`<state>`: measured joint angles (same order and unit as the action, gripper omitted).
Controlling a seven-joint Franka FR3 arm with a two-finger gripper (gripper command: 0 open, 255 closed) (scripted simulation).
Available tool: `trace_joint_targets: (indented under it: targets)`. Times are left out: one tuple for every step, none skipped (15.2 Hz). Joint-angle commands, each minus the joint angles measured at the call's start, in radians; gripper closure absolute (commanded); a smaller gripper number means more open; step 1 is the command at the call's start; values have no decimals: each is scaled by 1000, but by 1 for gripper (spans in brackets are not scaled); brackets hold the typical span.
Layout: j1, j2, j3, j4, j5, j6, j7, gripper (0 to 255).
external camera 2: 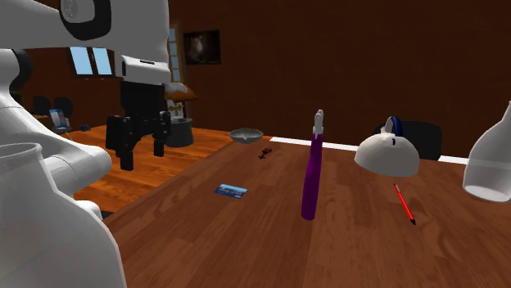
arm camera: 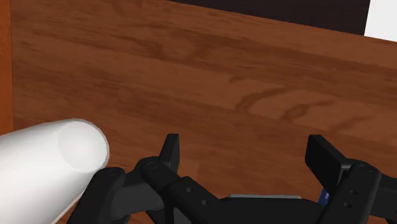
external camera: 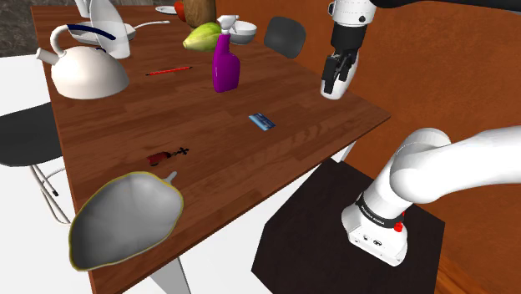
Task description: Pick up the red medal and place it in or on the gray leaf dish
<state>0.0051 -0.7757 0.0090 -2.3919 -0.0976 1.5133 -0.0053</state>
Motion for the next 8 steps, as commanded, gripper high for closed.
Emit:
trace_joint_targets:
  targets:
    - [0,0,0,0,0,0,0,0]
    - [9,18,16,3,14,15,16,0]
    - [19,37,33,7,28,31,31,0]
    - [28,56,49,13,42,46,46,0]
    - [36,77,65,19,54,62,61,0]
    - [45,98,81,26,66,77,76,0]
    - [53,120,97,34,78,92,90,0]
    - [61,142,113,44,88,107,105,0]
